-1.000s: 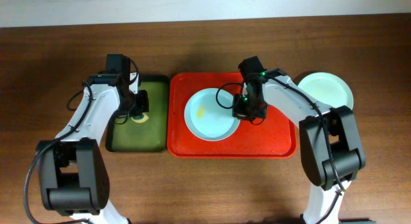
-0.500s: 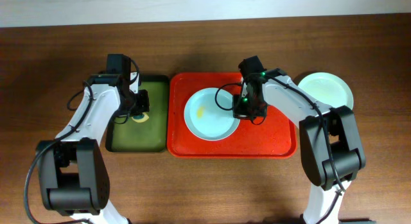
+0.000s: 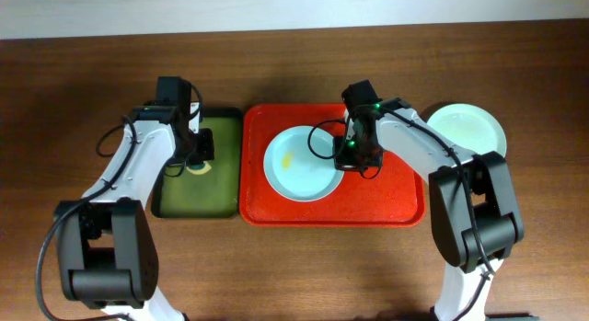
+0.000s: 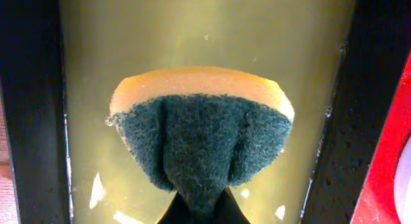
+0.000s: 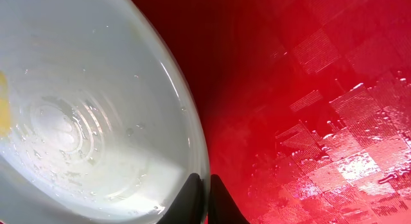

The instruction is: Clean dirty plates on tray and stack at the side

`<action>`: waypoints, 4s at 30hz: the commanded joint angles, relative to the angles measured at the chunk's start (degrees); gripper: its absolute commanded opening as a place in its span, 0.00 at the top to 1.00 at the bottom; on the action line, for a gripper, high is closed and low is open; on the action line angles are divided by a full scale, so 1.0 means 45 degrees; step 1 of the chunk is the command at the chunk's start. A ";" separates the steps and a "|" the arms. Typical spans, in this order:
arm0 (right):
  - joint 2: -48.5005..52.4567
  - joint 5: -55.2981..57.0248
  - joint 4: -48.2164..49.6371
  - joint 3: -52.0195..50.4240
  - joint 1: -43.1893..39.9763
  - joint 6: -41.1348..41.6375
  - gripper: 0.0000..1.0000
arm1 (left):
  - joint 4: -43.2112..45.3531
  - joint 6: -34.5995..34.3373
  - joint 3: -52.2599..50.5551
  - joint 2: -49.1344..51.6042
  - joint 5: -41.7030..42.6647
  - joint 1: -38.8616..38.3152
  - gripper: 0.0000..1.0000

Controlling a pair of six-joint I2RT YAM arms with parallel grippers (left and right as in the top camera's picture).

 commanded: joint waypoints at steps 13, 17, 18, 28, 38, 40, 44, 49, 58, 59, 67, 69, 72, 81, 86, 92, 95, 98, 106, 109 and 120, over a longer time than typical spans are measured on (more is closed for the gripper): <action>0.0121 0.0107 -0.0005 -0.0102 0.0073 -0.0126 0.81 | 0.1297 0.0209 -0.1885 -0.0257 -0.1127 -0.0146 1.00; 0.0121 0.0112 -0.0005 -0.0102 0.0073 -0.0126 0.71 | -0.1107 0.0209 0.1103 -0.0612 -0.1253 -0.0146 1.00; 0.0121 0.0112 -0.0010 -0.0102 0.0073 -0.0126 0.69 | -0.1637 0.0209 0.1744 -0.0714 -0.1248 -0.0151 1.00; 0.0121 0.0107 0.0044 -0.0102 0.0073 -0.0121 0.96 | -0.2739 0.0194 0.2497 -0.0933 -0.1195 -0.0160 1.00; 0.0121 0.0092 0.0039 -0.0102 0.0073 -0.0126 0.96 | -0.2735 0.0199 0.2497 -0.0933 -0.1200 -0.0160 1.00; 0.0121 -0.0389 0.0053 -0.0102 0.0073 -0.0121 0.96 | -0.2735 0.0194 0.2497 -0.0933 -0.1195 -0.0160 1.00; 0.0121 -0.0894 0.0155 -0.0102 0.0073 -0.0068 0.96 | -0.2735 0.0058 0.2497 -0.0933 -0.0117 -0.0291 1.00; 0.0121 -0.1277 0.0146 -0.0102 0.0087 -0.0019 0.95 | -0.2608 -0.0670 0.2497 -0.0884 0.0729 -0.1807 1.00; 0.0121 -0.1263 0.0151 -0.0102 0.0529 -0.0029 0.95 | -0.0787 -0.0947 0.2487 0.0899 0.0680 -0.4600 1.00; 0.0121 -0.1229 0.0151 -0.0102 0.0568 -0.0029 0.95 | -0.0602 -0.0947 0.2487 0.1083 0.0675 -0.4595 1.00; 0.0121 -0.1219 0.0146 -0.0102 0.0583 -0.0029 0.95 | 0.0005 -0.0942 0.2487 0.3011 0.0015 -0.4600 1.00; 0.0121 -0.1195 0.0146 -0.0102 0.0583 -0.0034 0.96 | 0.0034 -0.0947 0.2487 0.3779 0.0010 -0.4600 1.00; 0.0121 -0.0578 0.0136 -0.0102 0.0583 -0.0034 0.96 | -0.0024 -0.0835 0.2487 0.4673 0.1622 -0.4600 1.00; 0.0121 -0.0554 0.0136 -0.0107 0.0583 -0.0034 0.96 | -0.0257 0.0767 0.2871 0.2633 0.3589 -0.3866 1.00; 0.0121 -0.0549 0.0005 -0.0107 0.0583 -0.0034 0.96 | 0.0991 0.0379 0.1603 0.2535 0.1899 -0.4643 1.00; 0.0121 -0.0549 -0.0005 -0.0107 0.0583 -0.0034 0.96 | 0.1545 -0.0107 0.1214 0.2540 0.0665 -0.5100 1.00; 0.0121 -0.0549 -0.0005 -0.0107 0.0583 -0.0034 0.96 | 0.2152 -0.0146 0.0811 0.2540 0.0670 -0.5100 1.00; 0.0121 -0.0549 -0.0005 -0.0107 0.0583 -0.0034 0.96 | 0.2569 -0.0146 0.0534 0.2603 0.0670 -0.5100 1.00; 0.0121 -0.0549 -0.0005 -0.0107 0.0583 -0.0034 0.96 | 0.3891 -0.0306 -0.0423 0.2652 0.0665 -0.5416 1.00; 0.0121 -0.0549 -0.0005 -0.0107 0.0583 -0.0034 0.96 | 0.4017 -0.0325 -0.0520 0.2652 0.0661 -0.5566 1.00; 0.0121 -0.0549 -0.0005 -0.0107 0.0583 -0.0034 0.96 | 0.4138 -0.0321 -0.0539 0.2652 0.0661 -0.5576 1.00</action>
